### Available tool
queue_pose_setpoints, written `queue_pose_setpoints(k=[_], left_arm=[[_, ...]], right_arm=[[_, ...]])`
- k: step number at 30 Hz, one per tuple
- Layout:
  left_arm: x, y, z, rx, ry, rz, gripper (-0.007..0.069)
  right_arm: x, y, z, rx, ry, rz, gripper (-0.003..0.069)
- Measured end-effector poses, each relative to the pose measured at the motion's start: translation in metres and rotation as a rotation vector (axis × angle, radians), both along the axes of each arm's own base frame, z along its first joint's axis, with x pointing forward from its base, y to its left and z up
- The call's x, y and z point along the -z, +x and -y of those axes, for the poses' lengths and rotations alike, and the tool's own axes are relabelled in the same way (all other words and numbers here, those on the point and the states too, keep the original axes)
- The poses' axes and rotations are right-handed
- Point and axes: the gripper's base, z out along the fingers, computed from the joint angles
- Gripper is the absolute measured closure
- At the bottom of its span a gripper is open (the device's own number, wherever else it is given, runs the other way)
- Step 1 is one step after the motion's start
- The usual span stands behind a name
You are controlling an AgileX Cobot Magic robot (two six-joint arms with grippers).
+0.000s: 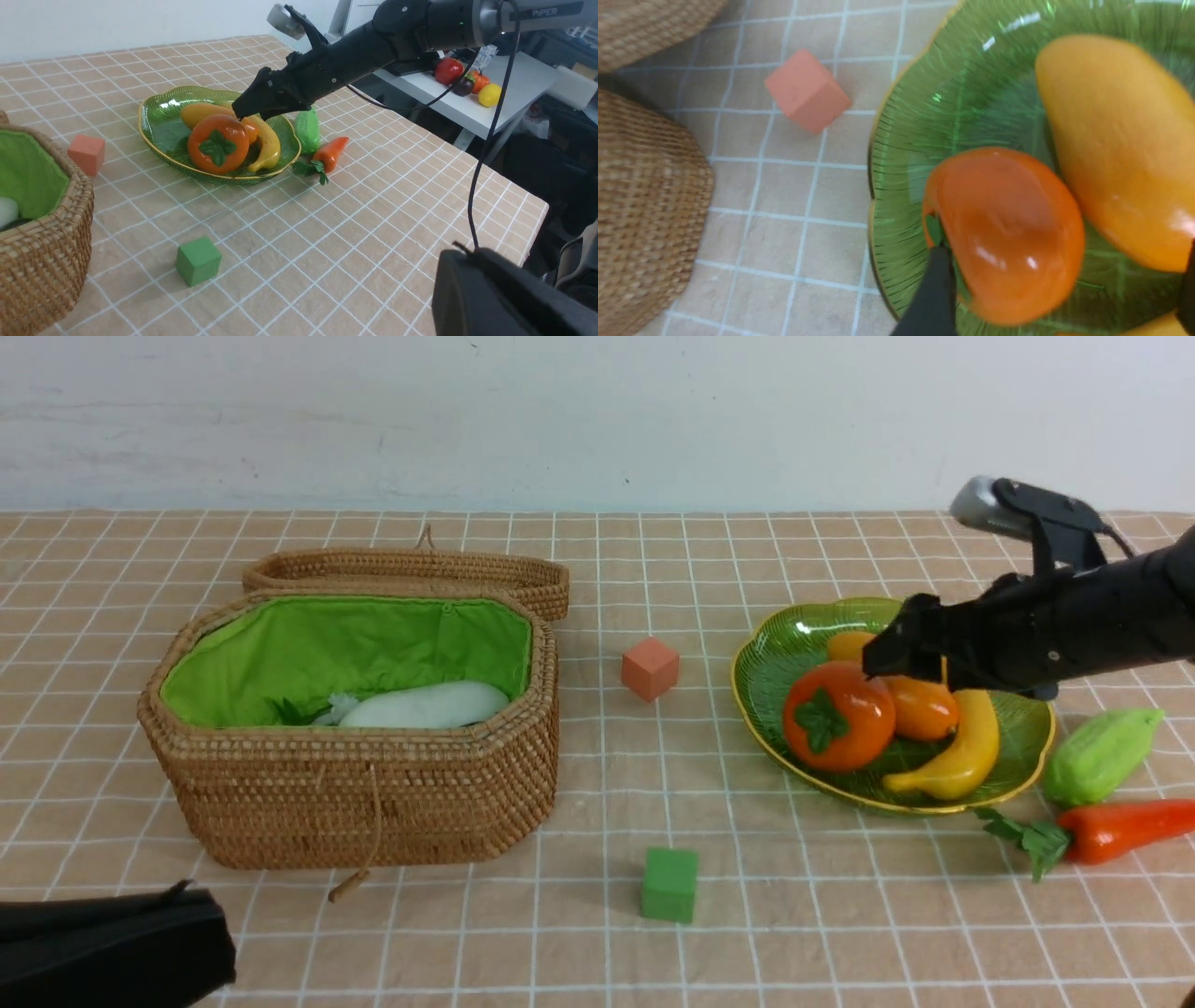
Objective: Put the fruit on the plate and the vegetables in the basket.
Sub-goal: Grab a tomato with your right arm and place it on the plate on the right, then use the right arm to grab a carrot and put it into the left basket
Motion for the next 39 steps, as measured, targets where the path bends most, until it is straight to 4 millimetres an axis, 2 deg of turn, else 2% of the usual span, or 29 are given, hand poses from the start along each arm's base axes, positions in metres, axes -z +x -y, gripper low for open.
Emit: queue_pose_setpoints(k=[1, 2, 3, 5, 7, 8, 9, 10, 12, 14, 16, 17, 22, 23, 24, 25, 27, 31, 35, 39], left_arm=[[0.000, 0.000, 0.000, 0.000, -0.001, 0.001, 0.0637], [0.000, 0.000, 0.000, 0.000, 0.000, 0.001, 0.0637], [0.000, 0.000, 0.000, 0.002, 0.009, 0.016, 0.0637], [0.000, 0.000, 0.000, 0.004, 0.018, 0.028, 0.0637], [0.000, 0.000, 0.000, 0.011, 0.044, 0.058, 0.0637], [0.000, 0.000, 0.000, 0.013, 0.053, 0.069, 0.0637], [0.000, 0.000, 0.000, 0.014, 0.055, 0.072, 0.0637], [0.000, 0.000, 0.000, 0.017, 0.066, 0.083, 0.0637], [0.000, 0.000, 0.000, 0.021, 0.083, 0.100, 0.0637], [0.000, 0.000, 0.000, 0.024, 0.092, 0.112, 0.0637], [0.001, 0.000, 0.000, 0.026, 0.102, 0.122, 0.0637], [0.001, 0.000, 0.000, 0.027, 0.104, 0.122, 0.0637], [0.001, 0.000, 0.000, 0.029, 0.115, 0.137, 0.0637], [0.001, 0.000, 0.000, 0.029, 0.115, 0.137, 0.0637], [0.001, 0.000, 0.000, 0.030, 0.116, 0.136, 0.0637], [0.001, 0.000, 0.000, 0.030, 0.116, 0.136, 0.0637], [0.001, 0.000, 0.000, 0.030, 0.116, 0.137, 0.0636], [0.001, 0.000, 0.000, 0.031, 0.118, 0.136, 0.0636], [0.001, 0.000, 0.000, 0.032, 0.121, 0.133, 0.0634], [0.002, -0.001, 0.000, 0.036, 0.128, 0.127, 0.0634]], right_arm=[[-0.014, -0.008, 0.003, -0.008, 0.001, 0.013, 0.0071], [-0.019, -0.010, 0.005, -0.006, 0.002, 0.023, 0.0078], [-0.035, -0.022, 0.013, -0.005, 0.001, 0.029, 0.0134], [-0.052, -0.037, 0.025, 0.012, -0.002, 0.013, 0.0223], [-0.064, -0.060, 0.050, 0.101, -0.023, -0.054, 0.0361], [-0.063, -0.068, 0.062, 0.156, -0.033, -0.099, 0.0414], [-0.061, -0.070, 0.064, 0.178, -0.019, -0.126, 0.0424], [-0.050, -0.082, 0.079, 0.283, -0.005, -0.239, 0.0483], [-0.023, -0.095, 0.098, 0.430, 0.004, -0.416, 0.0523], [0.001, -0.099, 0.109, 0.530, 0.008, -0.520, 0.0514], [0.019, -0.094, 0.118, 0.609, 0.015, -0.565, 0.0456], [0.020, -0.093, 0.119, 0.615, 0.016, -0.566, 0.0440], [0.040, -0.059, 0.131, 0.696, 0.073, -0.492, 0.0165], [0.041, -0.057, 0.131, 0.698, 0.079, -0.492, 0.0157], [0.045, -0.048, 0.133, 0.700, 0.088, -0.484, 0.0096], [0.049, -0.041, 0.135, 0.697, 0.090, -0.483, 0.0069], [0.055, -0.031, 0.137, 0.697, 0.104, -0.490, 0.0047], [0.069, -0.015, 0.141, 0.695, 0.117, -0.520, 0.0063], [0.085, -0.004, 0.143, 0.677, 0.120, -0.606, 0.0150], [0.090, -0.004, 0.143, 0.646, 0.108, -0.637, 0.0221]])
